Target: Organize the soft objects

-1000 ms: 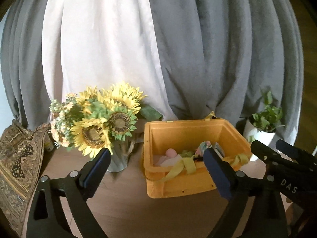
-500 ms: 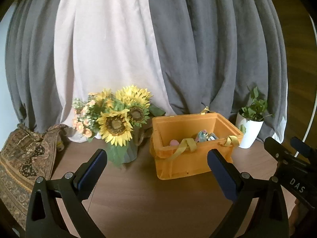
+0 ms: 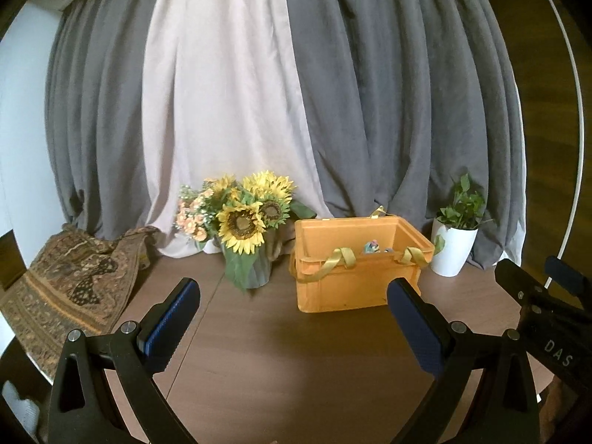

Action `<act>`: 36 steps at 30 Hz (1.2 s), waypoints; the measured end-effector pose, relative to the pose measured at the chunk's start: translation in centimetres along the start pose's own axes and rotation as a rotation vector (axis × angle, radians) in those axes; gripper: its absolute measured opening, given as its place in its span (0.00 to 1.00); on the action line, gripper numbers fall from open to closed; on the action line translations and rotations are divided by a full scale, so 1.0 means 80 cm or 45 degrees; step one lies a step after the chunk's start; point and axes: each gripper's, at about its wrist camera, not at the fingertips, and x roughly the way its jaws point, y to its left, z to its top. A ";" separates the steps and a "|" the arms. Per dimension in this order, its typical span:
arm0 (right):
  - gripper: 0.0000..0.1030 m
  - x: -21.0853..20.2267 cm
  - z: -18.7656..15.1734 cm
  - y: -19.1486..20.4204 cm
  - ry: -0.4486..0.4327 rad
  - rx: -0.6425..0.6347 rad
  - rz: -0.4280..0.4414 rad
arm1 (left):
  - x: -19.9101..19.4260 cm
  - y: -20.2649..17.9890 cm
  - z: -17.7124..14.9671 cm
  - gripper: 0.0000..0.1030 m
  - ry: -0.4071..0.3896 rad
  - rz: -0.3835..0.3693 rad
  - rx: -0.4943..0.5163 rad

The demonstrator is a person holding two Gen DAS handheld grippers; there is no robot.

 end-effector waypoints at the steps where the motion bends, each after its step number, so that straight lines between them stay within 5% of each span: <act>1: 0.84 -0.010 -0.002 -0.003 -0.001 -0.002 0.005 | -0.008 -0.002 -0.002 1.00 -0.004 0.003 0.001; 19: 0.86 -0.148 -0.040 -0.038 -0.019 0.000 0.039 | -0.153 -0.019 -0.035 1.00 -0.055 0.020 0.009; 36: 0.86 -0.209 -0.053 -0.045 -0.054 -0.011 0.055 | -0.213 -0.024 -0.051 1.00 -0.074 0.043 0.009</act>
